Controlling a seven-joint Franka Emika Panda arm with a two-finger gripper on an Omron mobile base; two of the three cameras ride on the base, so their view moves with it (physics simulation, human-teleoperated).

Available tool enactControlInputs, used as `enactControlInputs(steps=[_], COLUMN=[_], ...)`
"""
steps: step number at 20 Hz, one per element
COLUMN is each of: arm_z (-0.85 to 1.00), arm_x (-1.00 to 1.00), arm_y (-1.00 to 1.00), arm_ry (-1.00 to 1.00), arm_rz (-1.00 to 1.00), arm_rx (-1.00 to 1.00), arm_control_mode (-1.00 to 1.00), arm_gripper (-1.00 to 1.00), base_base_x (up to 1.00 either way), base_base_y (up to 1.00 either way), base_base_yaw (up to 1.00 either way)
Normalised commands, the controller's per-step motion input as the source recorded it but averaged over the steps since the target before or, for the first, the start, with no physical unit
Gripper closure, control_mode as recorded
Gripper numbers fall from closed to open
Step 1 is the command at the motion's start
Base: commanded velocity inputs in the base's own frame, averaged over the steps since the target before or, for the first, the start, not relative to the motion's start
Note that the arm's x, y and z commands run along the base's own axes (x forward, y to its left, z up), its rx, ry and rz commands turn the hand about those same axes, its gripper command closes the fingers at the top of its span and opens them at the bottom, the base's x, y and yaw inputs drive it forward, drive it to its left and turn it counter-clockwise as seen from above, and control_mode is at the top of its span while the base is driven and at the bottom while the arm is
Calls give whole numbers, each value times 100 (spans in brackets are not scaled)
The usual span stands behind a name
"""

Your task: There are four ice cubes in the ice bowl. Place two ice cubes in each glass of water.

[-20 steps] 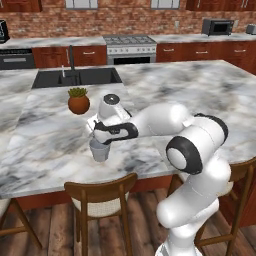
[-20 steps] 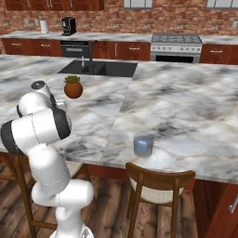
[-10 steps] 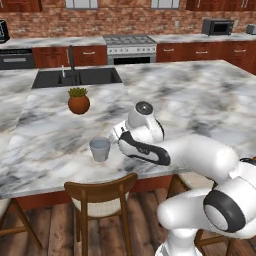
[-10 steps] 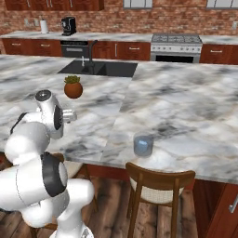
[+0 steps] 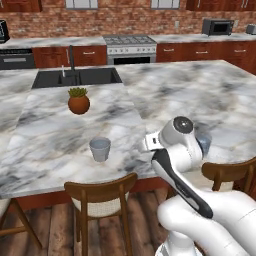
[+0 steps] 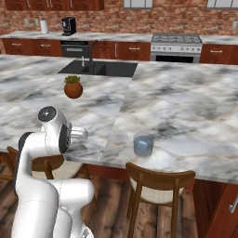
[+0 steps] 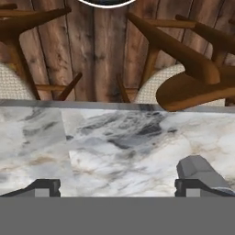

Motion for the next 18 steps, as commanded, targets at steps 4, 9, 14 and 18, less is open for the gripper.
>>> enactControlInputs(steps=[4, 9, 14, 18], arm_z=[8, 20, 18, 7], arm_x=[-38, -15, 0, 0], arm_y=[-48, -23, -20, -12], arm_ry=[2, -3, -6, -12], arm_rz=[-20, -2, 0, 0], arm_rx=[0, 0, 0, 0], arm_control_mode=[-100, -100, -100, -100], arm_gripper=[-100, -100, -100, -100], base_base_x=[0, 0, 0, 0], base_base_y=[0, 0, 0, 0], base_base_yaw=[0, 0, 0, 0])
